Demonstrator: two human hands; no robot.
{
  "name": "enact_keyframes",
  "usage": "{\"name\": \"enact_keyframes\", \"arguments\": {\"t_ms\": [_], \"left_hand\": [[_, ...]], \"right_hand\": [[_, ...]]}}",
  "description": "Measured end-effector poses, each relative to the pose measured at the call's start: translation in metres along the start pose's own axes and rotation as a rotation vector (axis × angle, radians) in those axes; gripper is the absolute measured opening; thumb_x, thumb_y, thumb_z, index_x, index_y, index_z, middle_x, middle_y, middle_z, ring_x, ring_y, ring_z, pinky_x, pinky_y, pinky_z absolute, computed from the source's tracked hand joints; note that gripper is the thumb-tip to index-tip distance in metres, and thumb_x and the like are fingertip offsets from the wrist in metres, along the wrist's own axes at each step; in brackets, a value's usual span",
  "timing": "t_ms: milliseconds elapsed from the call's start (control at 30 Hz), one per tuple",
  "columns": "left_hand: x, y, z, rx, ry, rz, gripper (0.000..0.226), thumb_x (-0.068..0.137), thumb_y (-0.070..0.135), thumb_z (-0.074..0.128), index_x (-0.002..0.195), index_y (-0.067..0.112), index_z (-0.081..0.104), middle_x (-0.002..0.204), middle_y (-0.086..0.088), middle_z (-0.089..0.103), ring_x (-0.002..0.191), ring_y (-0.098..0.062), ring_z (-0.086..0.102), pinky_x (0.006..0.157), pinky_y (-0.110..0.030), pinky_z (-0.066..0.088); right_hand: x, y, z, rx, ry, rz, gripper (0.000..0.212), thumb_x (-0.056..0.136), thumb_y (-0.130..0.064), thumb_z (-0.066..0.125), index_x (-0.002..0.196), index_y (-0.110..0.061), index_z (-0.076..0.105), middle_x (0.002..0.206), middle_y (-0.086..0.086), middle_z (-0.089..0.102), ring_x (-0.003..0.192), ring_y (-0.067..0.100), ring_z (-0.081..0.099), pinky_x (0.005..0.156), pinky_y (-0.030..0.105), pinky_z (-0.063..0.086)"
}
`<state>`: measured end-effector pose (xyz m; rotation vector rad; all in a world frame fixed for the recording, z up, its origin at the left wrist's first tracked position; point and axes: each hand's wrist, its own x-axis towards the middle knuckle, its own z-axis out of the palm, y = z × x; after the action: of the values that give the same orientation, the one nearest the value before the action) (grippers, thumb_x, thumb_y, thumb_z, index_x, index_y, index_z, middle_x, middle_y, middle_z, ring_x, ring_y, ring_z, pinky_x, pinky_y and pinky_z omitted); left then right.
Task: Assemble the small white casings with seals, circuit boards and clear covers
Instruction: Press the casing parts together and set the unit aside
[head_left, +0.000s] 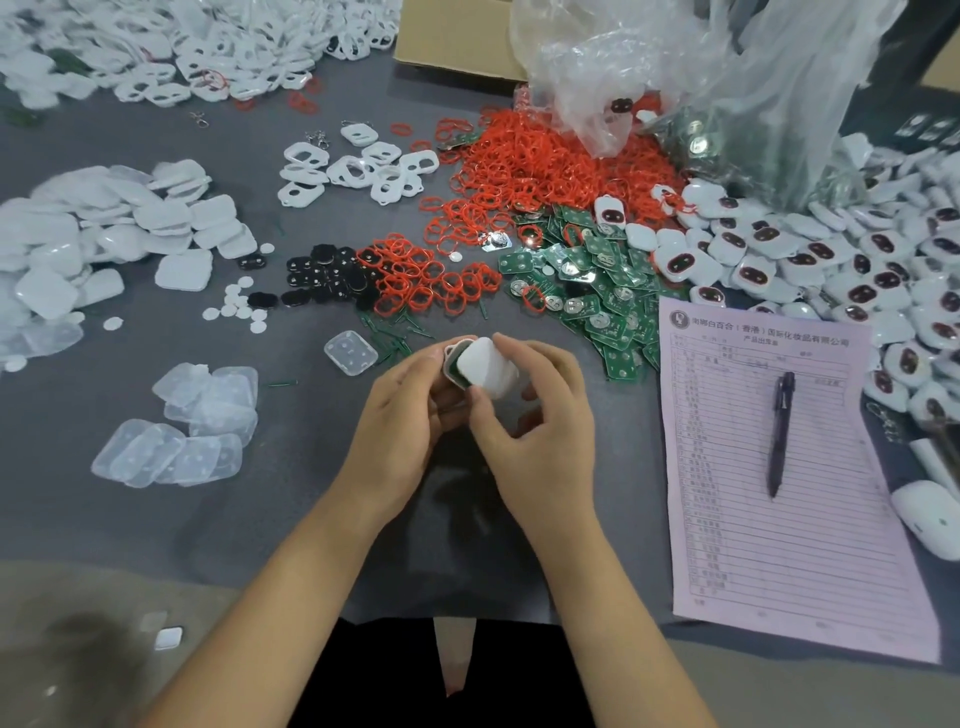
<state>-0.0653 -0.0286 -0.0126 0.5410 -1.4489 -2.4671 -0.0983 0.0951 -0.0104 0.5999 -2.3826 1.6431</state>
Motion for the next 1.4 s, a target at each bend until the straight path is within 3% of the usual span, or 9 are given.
{"name": "enact_keyframes", "arguments": {"t_ms": [133, 267, 400, 533, 700, 833, 967, 1133, 1400], "left_hand": [[-0.004, 0.001, 0.002, 0.024, 0.005, 0.015, 0.039, 0.107, 0.027, 0.04, 0.112, 0.017, 0.077, 0.113, -0.015, 0.077, 0.102, -0.02, 0.075, 0.078, -0.026, 0.059], [-0.005, 0.003, 0.004, 0.125, 0.003, 0.024, 0.04, 0.113, 0.018, 0.034, 0.122, 0.015, 0.073, 0.115, -0.012, 0.077, 0.106, -0.021, 0.074, 0.082, -0.026, 0.059], [-0.009, 0.003, 0.003, 0.267, 0.004, 0.132, 0.03, 0.112, 0.022, 0.045, 0.12, 0.02, 0.074, 0.113, -0.003, 0.078, 0.109, -0.02, 0.073, 0.089, -0.029, 0.059], [-0.01, 0.004, 0.002, 0.387, 0.017, 0.21, 0.026, 0.107, 0.026, 0.054, 0.123, 0.017, 0.073, 0.114, 0.002, 0.078, 0.111, -0.016, 0.072, 0.096, -0.037, 0.059], [-0.008, 0.007, 0.002, 0.261, 0.083, 0.164, 0.024, 0.107, 0.019, 0.055, 0.121, 0.012, 0.073, 0.113, -0.007, 0.078, 0.112, -0.03, 0.072, 0.096, -0.043, 0.059], [-0.003, 0.007, 0.004, 0.153, 0.122, 0.102, 0.026, 0.109, 0.022, 0.051, 0.121, 0.01, 0.072, 0.114, -0.014, 0.077, 0.111, -0.039, 0.071, 0.098, -0.059, 0.057], [-0.004, 0.006, 0.009, 0.163, 0.147, 0.105, 0.028, 0.109, 0.028, 0.05, 0.122, 0.014, 0.07, 0.117, -0.006, 0.077, 0.113, -0.032, 0.071, 0.103, -0.056, 0.054], [0.004, 0.008, 0.013, 0.375, 0.098, 0.147, 0.024, 0.108, 0.029, 0.054, 0.12, 0.021, 0.074, 0.113, 0.002, 0.077, 0.11, -0.02, 0.071, 0.104, -0.05, 0.054], [0.012, 0.012, 0.006, 0.681, -0.142, 0.195, 0.021, 0.104, 0.03, 0.063, 0.117, 0.019, 0.075, 0.094, 0.0, 0.08, 0.081, -0.017, 0.077, 0.081, -0.045, 0.063]], "right_hand": [[-0.001, -0.003, 0.001, -0.08, -0.061, 0.008, 0.048, 0.082, -0.012, 0.078, 0.127, -0.027, 0.068, 0.123, -0.009, 0.05, 0.116, 0.002, 0.053, 0.088, 0.014, 0.046], [0.001, -0.003, 0.001, -0.088, -0.084, 0.02, 0.051, 0.083, -0.011, 0.078, 0.13, -0.029, 0.067, 0.121, -0.011, 0.051, 0.107, -0.001, 0.055, 0.083, 0.013, 0.047], [0.001, -0.002, 0.001, -0.025, -0.064, -0.017, 0.05, 0.083, -0.004, 0.081, 0.129, -0.022, 0.07, 0.118, -0.004, 0.055, 0.104, 0.0, 0.057, 0.084, 0.006, 0.042], [0.001, -0.002, 0.002, 0.022, -0.074, -0.046, 0.051, 0.084, 0.0, 0.08, 0.129, -0.02, 0.07, 0.116, -0.002, 0.056, 0.099, 0.008, 0.061, 0.08, 0.009, 0.047], [0.006, -0.004, 0.004, 0.058, -0.143, -0.046, 0.048, 0.089, -0.004, 0.077, 0.132, -0.022, 0.069, 0.119, -0.001, 0.056, 0.113, 0.005, 0.058, 0.08, 0.01, 0.048], [0.015, -0.004, 0.006, 0.209, -0.14, 0.08, 0.038, 0.097, -0.018, 0.07, 0.135, -0.022, 0.066, 0.118, 0.006, 0.06, 0.097, 0.005, 0.064, 0.073, 0.008, 0.05], [0.02, -0.001, 0.007, 0.409, -0.141, 0.343, 0.021, 0.097, -0.015, 0.071, 0.117, -0.02, 0.07, 0.103, 0.004, 0.075, 0.078, 0.019, 0.071, 0.05, 0.025, 0.054], [0.031, 0.006, -0.005, 0.677, -0.186, 0.498, 0.013, 0.096, -0.012, 0.07, 0.109, -0.01, 0.073, 0.094, 0.005, 0.076, 0.075, 0.012, 0.069, 0.054, 0.025, 0.056], [0.045, 0.025, -0.038, 0.649, -0.282, 0.534, 0.01, 0.098, -0.012, 0.067, 0.094, -0.011, 0.076, 0.074, 0.003, 0.067, 0.061, 0.01, 0.058, 0.052, 0.024, 0.055]]}}
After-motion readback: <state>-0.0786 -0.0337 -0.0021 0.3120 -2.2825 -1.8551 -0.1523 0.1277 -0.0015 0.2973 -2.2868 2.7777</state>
